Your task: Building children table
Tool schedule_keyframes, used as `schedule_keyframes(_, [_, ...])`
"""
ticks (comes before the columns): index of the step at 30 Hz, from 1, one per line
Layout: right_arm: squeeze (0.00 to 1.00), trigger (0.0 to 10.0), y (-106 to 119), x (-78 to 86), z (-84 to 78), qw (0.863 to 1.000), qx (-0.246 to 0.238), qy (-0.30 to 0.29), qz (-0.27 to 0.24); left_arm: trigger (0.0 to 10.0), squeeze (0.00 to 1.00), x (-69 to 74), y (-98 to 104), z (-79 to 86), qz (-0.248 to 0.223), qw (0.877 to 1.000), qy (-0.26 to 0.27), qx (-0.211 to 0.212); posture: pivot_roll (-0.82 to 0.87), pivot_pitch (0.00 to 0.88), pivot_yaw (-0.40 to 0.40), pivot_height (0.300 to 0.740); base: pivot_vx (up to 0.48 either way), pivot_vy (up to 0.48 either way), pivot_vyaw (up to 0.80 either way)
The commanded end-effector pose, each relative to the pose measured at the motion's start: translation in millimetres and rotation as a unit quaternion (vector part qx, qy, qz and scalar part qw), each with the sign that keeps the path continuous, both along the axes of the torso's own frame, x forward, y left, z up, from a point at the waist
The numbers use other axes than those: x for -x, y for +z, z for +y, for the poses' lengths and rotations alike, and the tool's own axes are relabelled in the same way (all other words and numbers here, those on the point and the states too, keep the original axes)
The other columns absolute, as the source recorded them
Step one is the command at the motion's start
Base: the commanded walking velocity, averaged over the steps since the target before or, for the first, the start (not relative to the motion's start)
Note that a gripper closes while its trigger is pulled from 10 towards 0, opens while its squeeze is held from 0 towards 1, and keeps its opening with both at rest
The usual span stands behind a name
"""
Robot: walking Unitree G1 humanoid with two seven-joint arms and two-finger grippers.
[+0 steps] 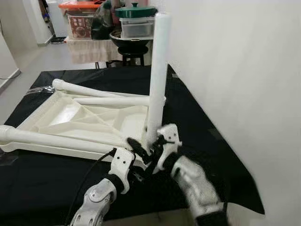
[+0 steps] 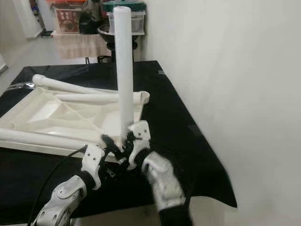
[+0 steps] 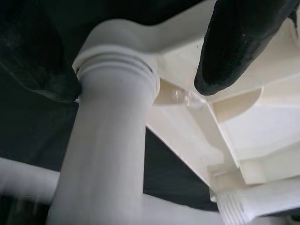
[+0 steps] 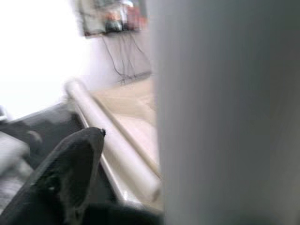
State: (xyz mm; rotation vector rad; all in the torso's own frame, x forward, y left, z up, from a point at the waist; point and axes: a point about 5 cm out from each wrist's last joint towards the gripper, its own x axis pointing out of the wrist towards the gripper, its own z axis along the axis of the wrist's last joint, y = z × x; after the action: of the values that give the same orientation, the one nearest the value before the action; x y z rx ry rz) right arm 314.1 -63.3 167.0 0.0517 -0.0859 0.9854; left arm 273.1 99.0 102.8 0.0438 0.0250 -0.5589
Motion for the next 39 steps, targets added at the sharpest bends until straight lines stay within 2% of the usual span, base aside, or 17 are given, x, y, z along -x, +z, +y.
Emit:
schedule_keyframes(1, [0.0, 10.0, 1, 3.3, 3.3, 0.996, 0.022, 0.088, -0.01, 10.0, 0.0, 0.7, -5, 0.9, 0.009, 1.0, 0.004, -0.005, -0.02, 0.0, -0.053, 0.74, 0.0, 0.0, 0.0])
schedule_keyframes(4, [0.0, 10.0, 1, 1.5, -1.9, 0.992, 0.046, 0.114, -0.017, 10.0, 0.0, 0.7, -5, 0.6, 0.009, 1.0, 0.004, -0.004, -0.01, 0.0, -0.06, 0.74, 0.0, 0.0, 0.0])
schedule_keyframes(7, [0.0, 10.0, 6, -7.8, -22.4, 0.977, 0.092, 0.19, -0.011, 10.0, 0.0, 1.2, -5, 0.0, 0.008, 1.0, 0.005, -0.004, 0.0, 0.0, -0.062, 0.74, 0.0, 0.0, 0.0])
schedule_keyframes(11, [0.0, 10.0, 11, -16.4, -32.3, 0.974, 0.093, 0.208, 0.005, 10.0, 0.0, 1.6, -6, -0.4, 0.008, 1.0, 0.005, -0.004, 0.01, 0.0, -0.067, 0.74, 0.0, 0.0, 0.0])
schedule_keyframes(13, [0.0, 10.0, 19, -29.5, -39.7, 0.976, 0.082, 0.201, 0.019, 10.0, 0.0, 2.0, -6, -1.1, 0.008, 1.0, 0.005, -0.003, 0.02, 0.0, -0.073, 0.74, 0.0, 0.0, 0.0])
schedule_keyframes(15, [0.0, 10.0, 21, -33.0, -41.7, 0.977, 0.077, 0.199, 0.024, 10.0, 0.0, 2.2, -6, -1.5, 0.008, 1.0, 0.005, -0.002, 0.02, 0.0, -0.074, 0.74, 0.0, 0.0, 0.0])
schedule_keyframes(16, [0.0, 9.4, 23, -36.6, -43.8, 0.977, 0.073, 0.198, 0.03, 10.0, 0.0, 2.5, -5, -1.8, 0.007, 1.0, 0.005, -0.002, 0.02, 0.0, -0.078, 0.74, 0.0, 0.0, 0.0])
schedule_keyframes(17, [0.0, 9.4, 24, -38.4, -45.5, 0.976, 0.071, 0.202, 0.034, 10.0, 0.0, 2.8, -5, -2.0, 0.007, 1.0, 0.005, -0.002, 0.02, 0.0, -0.078, 0.74, 0.0, 0.0, 0.0])
schedule_keyframes(18, [0.0, 5.8, 24, -39.9, -46.8, 0.976, 0.07, 0.204, 0.038, 10.0, 0.0, 3.4, -5, -2.2, 0.006, 1.0, 0.005, -0.003, 0.03, 0.0, -0.079, 0.74, 0.0, 0.0, 0.0])
schedule_keyframes(20, [0.0, 5.8, 24, -40.7, -47.7, 0.975, 0.07, 0.205, 0.04, 10.0, 0.0, 3.9, -5, -2.3, 0.006, 1.0, 0.005, -0.003, 0.03, 0.0, -0.079, 0.74, 0.0, 0.0, 0.0])
schedule_keyframes(21, [0.0, 0.0, 24, -42.9, -49.2, 0.976, 0.07, 0.202, 0.044, 10.0, 0.0, 6.2, -5, -2.3, 0.005, 1.0, 0.004, -0.003, 0.03, 0.0, -0.08, 0.74, 0.0, 0.0, 0.0])
schedule_keyframes(24, [0.0, 0.0, 23, -44.5, -50.7, 0.977, 0.07, 0.197, 0.049, 10.0, 0.0, 9.8, -5, -2.3, 0.006, 1.0, 0.0, -0.003, 0.03, 0.0, -0.08, 0.74, 0.0, 0.0, 0.0])
schedule_keyframes(28, [0.0, 0.0, 17, -45.7, -57.1, 0.979, 0.064, 0.184, 0.058, 10.0, 0.0, 21.7, -7, 0.6, 0.008, 1.0, -0.004, -0.004, 0.03, 0.0, -0.075, 0.74, 0.0, 0.0, 0.0])
schedule_keyframes(32, [0.0, 0.0, 13, -44.7, -64.1, 0.982, 0.059, 0.169, 0.054, 10.0, 0.0, 23.6, -6, 1.4, 0.007, 1.0, -0.002, -0.006, 0.03, 0.0, -0.07, 0.74, 0.0, 0.0, 0.0])
schedule_keyframes(35, [0.0, 0.0, 5, -44.3, -82.5, 0.991, 0.066, 0.103, 0.048, 10.0, 0.0, 25.3, -6, 1.7, 0.004, 1.0, -0.005, -0.01, 0.01, 0.0, -0.066, 0.74, 0.0, 0.0, 0.0])
schedule_keyframes(38, [0.0, 0.0, -3, -39.8, -85.5, 0.993, 0.067, 0.077, 0.06, 10.0, 0.0, 26.8, -5, 2.0, 0.0, 1.0, -0.007, -0.013, 0.01, 0.0, -0.068, 0.74, 0.0, 0.0, 0.0])
schedule_keyframes(39, [0.0, 0.0, -17, -39.4, -78.6, 0.994, 0.06, -0.032, 0.08, 10.0, 0.0, 29.7, -5, 3.4, -0.003, 1.0, -0.009, -0.018, 0.01, 0.0, -0.079, 0.74, 0.0, 0.0, 0.0])
